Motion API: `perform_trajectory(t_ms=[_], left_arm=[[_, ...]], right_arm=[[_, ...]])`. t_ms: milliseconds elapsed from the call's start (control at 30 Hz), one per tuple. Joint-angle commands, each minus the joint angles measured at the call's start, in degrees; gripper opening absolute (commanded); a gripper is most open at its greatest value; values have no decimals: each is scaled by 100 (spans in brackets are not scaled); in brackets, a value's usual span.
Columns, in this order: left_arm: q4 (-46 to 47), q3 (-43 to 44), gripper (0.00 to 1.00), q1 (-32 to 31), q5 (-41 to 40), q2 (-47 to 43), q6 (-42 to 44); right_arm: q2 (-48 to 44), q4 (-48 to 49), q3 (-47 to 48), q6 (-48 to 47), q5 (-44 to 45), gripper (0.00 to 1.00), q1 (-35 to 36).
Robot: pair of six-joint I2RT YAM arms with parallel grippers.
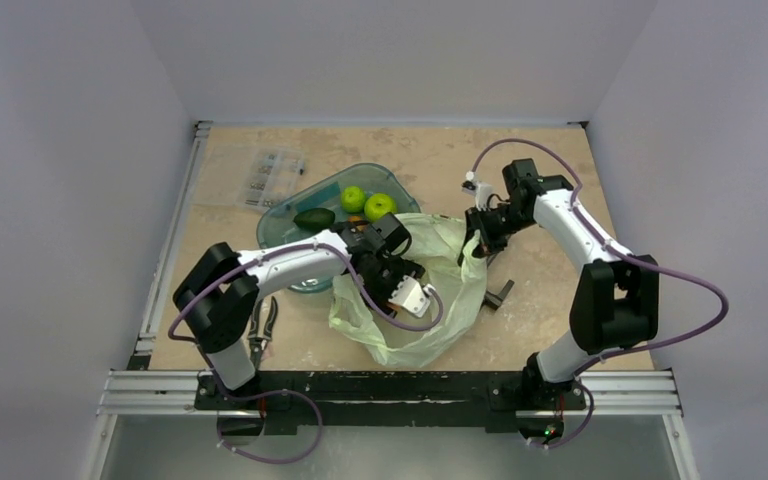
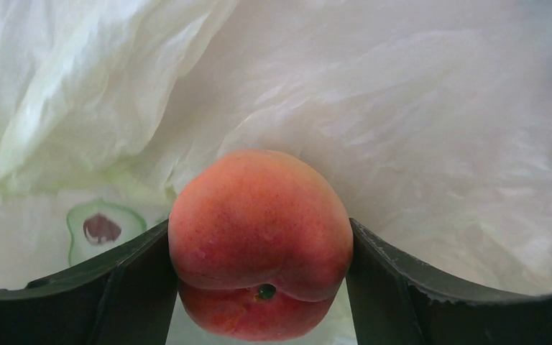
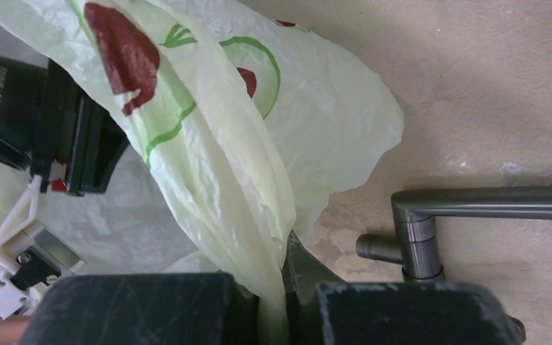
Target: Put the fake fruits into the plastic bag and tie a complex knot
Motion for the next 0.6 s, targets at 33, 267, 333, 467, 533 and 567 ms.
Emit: perform_trajectory(t_ms=[33, 267, 333, 467, 533, 567], left_arm=[[-238, 193, 84, -333, 1105, -79, 526], [870, 422, 100, -124, 1158, -952, -1822], [1146, 536, 100, -45, 1377, -1331, -2507], [2323, 673, 100, 204, 1801, -2254, -4347], [2710, 757, 100, 599, 1809, -2572, -5323], [2673, 830, 100, 871, 1798, -2636, -5588]], right_arm=[[-23, -418, 531, -254, -194, 0, -171], [-132, -475, 768, -434, 856, 0, -161], [-232, -461, 760, -439, 1031, 0, -163], [-380, -494, 772, -362, 1295, 0, -162], [-369, -618, 838, -383, 1321, 0, -164], [-367, -676, 875, -404, 1325, 0, -161]])
